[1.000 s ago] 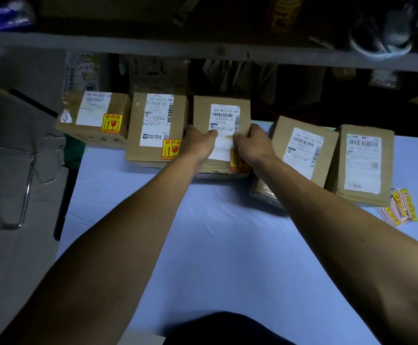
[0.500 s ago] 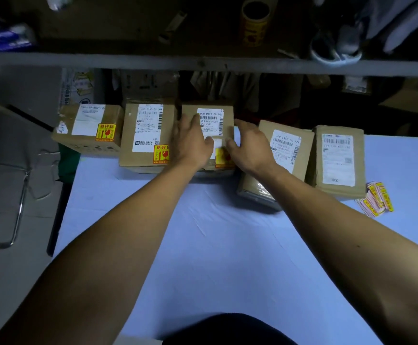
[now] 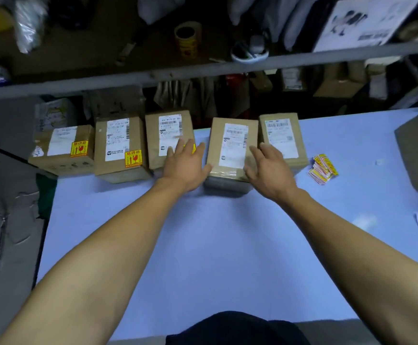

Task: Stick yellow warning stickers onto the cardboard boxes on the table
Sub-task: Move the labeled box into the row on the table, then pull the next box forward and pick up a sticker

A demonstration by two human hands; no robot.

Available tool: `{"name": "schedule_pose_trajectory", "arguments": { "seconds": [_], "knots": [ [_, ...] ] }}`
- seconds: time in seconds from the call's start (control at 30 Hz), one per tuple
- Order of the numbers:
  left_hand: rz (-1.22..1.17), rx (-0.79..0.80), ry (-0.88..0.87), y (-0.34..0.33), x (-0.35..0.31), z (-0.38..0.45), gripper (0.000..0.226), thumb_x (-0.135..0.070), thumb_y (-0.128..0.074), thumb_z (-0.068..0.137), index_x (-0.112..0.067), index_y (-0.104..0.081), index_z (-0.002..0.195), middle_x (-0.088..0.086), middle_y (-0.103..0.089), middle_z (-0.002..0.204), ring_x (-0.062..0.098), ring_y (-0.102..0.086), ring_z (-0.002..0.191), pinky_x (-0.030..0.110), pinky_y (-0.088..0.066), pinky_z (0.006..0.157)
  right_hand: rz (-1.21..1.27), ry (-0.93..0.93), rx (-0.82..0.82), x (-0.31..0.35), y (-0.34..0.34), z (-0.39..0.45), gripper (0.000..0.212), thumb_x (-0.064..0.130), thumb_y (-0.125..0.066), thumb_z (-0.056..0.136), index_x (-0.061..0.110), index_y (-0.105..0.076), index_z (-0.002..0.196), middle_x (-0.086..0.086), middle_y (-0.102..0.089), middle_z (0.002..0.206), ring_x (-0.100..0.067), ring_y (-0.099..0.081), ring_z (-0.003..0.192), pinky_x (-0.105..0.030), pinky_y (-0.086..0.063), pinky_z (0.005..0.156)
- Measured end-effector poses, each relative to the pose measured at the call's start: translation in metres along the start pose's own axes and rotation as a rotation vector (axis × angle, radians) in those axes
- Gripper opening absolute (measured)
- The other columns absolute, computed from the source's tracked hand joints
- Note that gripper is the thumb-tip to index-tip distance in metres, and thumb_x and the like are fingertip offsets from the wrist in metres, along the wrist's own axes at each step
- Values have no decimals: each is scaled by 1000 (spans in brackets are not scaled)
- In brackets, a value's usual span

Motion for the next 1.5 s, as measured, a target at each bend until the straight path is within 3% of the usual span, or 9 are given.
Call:
{"name": "schedule_pose_trajectory", "arguments": {
  "seconds": [0.17,0.33,0.67,0.77,1.0,1.1,1.23,1.37,1.5],
  "knots": [
    [-129,2,-48,-16,-24,9,70,-48,-47,98,-11,-25,153,16,-35,153,35,-34,139,44,-33,113,152,-77,25,-18,-11,-15,56,35,-51,99,8,-39,147,-17,-50,141,-36,-44,129,-41,-37,105],
    [-351,-31,9,-26,-45,26,63,-35,-56,96,-7,-30,147,13,-40,147,32,-40,134,40,-38,104,498,-169,26,-16,-28,-3,36,29,-54,96,11,-53,128,-10,-65,121,-31,-60,109,-31,-43,79],
    [-238,-76,130,-27,-54,62,65,-42,-53,94,-7,-32,145,15,-42,146,35,-45,131,45,-44,96,995,-497,16,-11,-60,40,55,42,-54,96,25,-39,146,3,-61,135,-20,-57,122,-39,-43,107],
    [-123,-109,50,-32,-43,52,67,-45,-47,97,-8,-27,150,16,-37,153,34,-47,131,46,-40,99,1011,-460,9,-14,-67,42,59,47,-52,97,27,-34,150,7,-58,139,-15,-55,125,-37,-41,110],
    [40,-134,18,-28,-32,42,59,-47,-43,99,-10,-37,144,11,-60,129,34,-58,113,43,-42,88,972,-398,22,-19,-72,46,64,50,-50,97,25,-29,153,6,-54,144,-15,-52,129,-39,-40,112],
    [-129,-87,82,-31,-41,49,58,-40,-51,95,-7,-36,141,13,-57,128,36,-56,114,42,-46,81,975,-396,26,-20,-69,48,61,47,-51,97,26,-32,151,6,-58,140,-16,-55,126,-37,-42,110],
    [-461,-74,265,-40,-54,67,74,-40,-60,91,-7,-26,148,12,-47,143,36,-48,128,45,-45,100,979,-402,36,-20,-68,52,62,48,-53,94,26,-35,149,8,-61,135,-16,-58,122,-37,-44,107],
    [-924,-73,523,-53,-50,74,56,-41,-71,84,-12,-53,128,2,-66,123,24,-63,112,36,-51,95,1069,-451,33,-19,-69,54,78,59,-58,82,34,-30,150,12,-59,136,-12,-57,123,-40,-43,110],
    [-1168,-56,512,-63,-42,69,49,-37,-76,84,-20,-58,126,-6,-70,115,13,-67,103,30,-54,90,1112,-437,72,-20,-69,55,74,52,-61,85,38,-29,150,14,-61,132,-10,-59,120,-40,-44,109]
  ]
}}
Point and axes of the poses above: each hand's wrist, its own z-axis towards the middle knuckle, its own y-axis out of the back of the hand, x = y × z, the point moved 2 cm from there along z, towards the middle knuckle
